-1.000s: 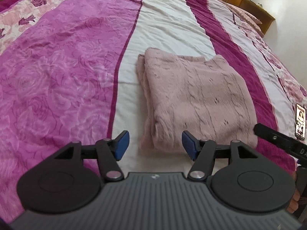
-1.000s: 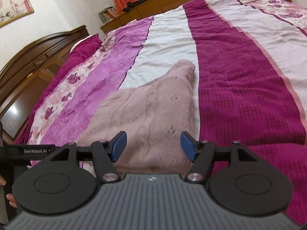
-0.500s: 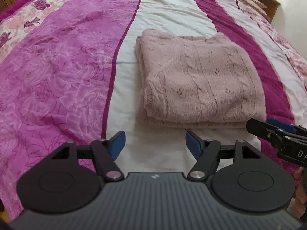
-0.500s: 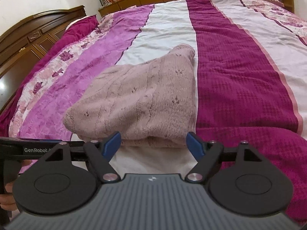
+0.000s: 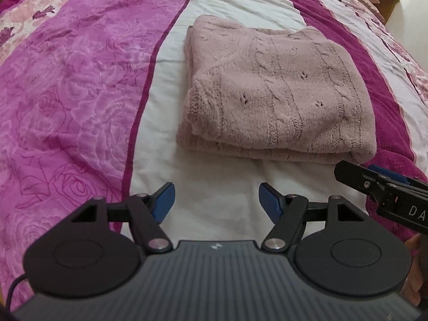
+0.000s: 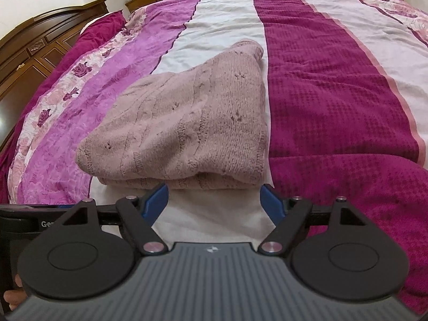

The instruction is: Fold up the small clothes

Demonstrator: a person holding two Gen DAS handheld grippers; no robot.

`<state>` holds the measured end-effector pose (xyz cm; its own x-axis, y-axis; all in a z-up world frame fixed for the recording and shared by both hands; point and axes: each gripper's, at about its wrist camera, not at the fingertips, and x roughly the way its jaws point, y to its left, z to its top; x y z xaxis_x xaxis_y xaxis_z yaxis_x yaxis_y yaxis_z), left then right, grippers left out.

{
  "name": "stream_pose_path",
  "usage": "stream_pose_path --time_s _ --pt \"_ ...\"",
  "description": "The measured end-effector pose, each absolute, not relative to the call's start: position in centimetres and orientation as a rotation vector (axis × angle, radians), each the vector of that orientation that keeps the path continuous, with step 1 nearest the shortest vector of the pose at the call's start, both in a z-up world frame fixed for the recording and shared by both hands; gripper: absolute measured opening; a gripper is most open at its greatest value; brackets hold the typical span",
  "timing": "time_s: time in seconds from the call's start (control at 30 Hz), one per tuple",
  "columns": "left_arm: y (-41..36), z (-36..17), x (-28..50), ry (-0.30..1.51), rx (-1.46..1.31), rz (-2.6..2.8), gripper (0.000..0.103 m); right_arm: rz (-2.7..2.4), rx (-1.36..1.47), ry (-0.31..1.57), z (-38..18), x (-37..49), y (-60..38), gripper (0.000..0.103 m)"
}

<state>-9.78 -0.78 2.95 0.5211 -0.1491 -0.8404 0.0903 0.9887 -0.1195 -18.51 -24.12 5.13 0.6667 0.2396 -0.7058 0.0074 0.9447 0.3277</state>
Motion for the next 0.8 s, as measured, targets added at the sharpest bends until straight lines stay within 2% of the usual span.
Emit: stream_pose_path --time_s 0.8 --pt "-1.20 2.97 -9.98 1.010 -0.036 -0.134 0.071 0.135 0.323 0.840 4.92 -18.33 -24.06 0.081"
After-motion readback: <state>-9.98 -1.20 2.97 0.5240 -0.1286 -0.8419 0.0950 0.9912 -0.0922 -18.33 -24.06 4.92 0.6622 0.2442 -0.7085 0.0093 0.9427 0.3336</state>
